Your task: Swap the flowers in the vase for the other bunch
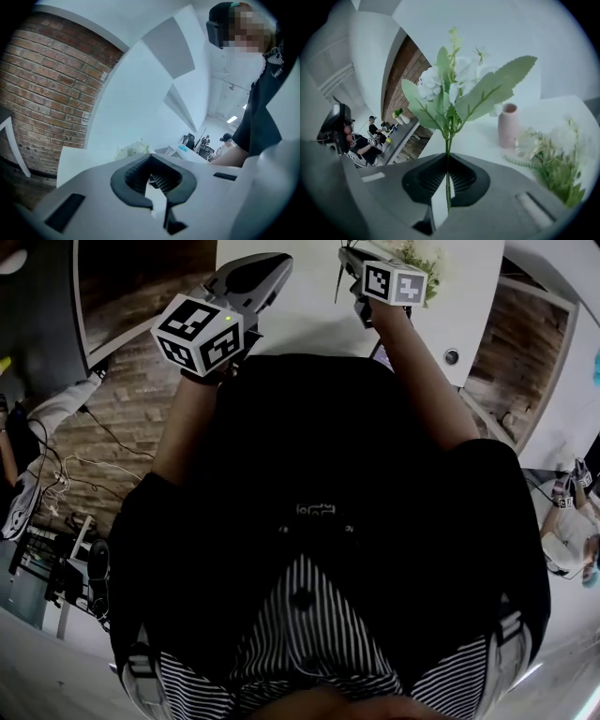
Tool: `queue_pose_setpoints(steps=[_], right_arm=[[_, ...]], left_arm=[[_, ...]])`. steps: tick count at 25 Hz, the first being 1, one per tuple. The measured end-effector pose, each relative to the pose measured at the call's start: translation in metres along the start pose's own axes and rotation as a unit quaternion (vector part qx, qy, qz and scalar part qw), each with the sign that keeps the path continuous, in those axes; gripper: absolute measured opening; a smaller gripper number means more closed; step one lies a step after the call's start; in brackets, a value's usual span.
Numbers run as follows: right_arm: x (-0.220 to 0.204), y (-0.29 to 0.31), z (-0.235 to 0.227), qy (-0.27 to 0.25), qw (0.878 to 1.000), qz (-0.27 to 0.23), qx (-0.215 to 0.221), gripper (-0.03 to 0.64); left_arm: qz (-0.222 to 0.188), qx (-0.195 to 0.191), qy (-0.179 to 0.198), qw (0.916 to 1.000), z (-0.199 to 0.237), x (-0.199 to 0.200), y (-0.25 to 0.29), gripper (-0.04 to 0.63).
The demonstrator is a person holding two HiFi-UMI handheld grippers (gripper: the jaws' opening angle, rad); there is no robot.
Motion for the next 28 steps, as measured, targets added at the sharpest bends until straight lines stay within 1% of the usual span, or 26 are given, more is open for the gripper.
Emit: queue_pose_setpoints(steps=[3, 5, 9, 11, 13, 17, 20, 24, 28], right_arm=[[0.024, -0.034, -0.005, -0.031, 0.997, -0.062, 0.021, 0.015], [0.041, -0.056, -0.009, -0.061, 0.991, -0.113, 0.033, 0.015], [0.072, -0.086, -0.013, -0.127, 0.971, -0.201, 0.038, 0.015], [0.085, -0.095, -0.012, -0.149, 0.96, -0.235, 0.037, 0.015], [0.098, -0.101, -0.013, -0.159, 0.951, -0.262, 0.032, 0.015], [0.118, -0.105, -0.022, -0.157, 0.943, -0.294, 0.019, 0.015], [0.132, -0.103, -0.031, -0.163, 0.937, -0.309, 0.008, 0.015], [0.146, -0.099, -0.043, -0.169, 0.934, -0.315, 0.0, 0.012], [0.153, -0.099, -0.042, -0.174, 0.933, -0.317, -0.007, 0.012]], left_arm=[[0.002, -0.007, 0.005, 1.0, -0.012, 0.002, 0.014, 0.008], [0.0, -0.007, 0.004, 1.0, -0.017, 0.003, 0.022, 0.008], [0.009, -0.012, 0.003, 0.9999, -0.022, 0.001, 0.034, 0.008], [0.013, -0.014, 0.004, 0.9998, -0.022, 0.001, 0.036, 0.007], [0.014, -0.015, 0.006, 0.9998, -0.022, 0.004, 0.037, 0.007], [0.016, -0.014, 0.01, 0.9997, -0.023, 0.009, 0.041, 0.008], [0.022, -0.01, 0.007, 0.9997, -0.018, 0.009, 0.047, 0.006], [0.028, -0.009, 0.004, 0.9995, -0.015, 0.009, 0.06, 0.007], [0.031, -0.012, 0.002, 0.9995, -0.013, 0.014, 0.066, 0.007]])
Point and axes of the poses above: the fingertips, and each gripper's own axes: y forward along the fingers, z to its left, x out of its top, the point moved 10 cm from there along -y, backward along the fingers, and after that the axes turned 4 degrees about -x, right-handed, at the moved point
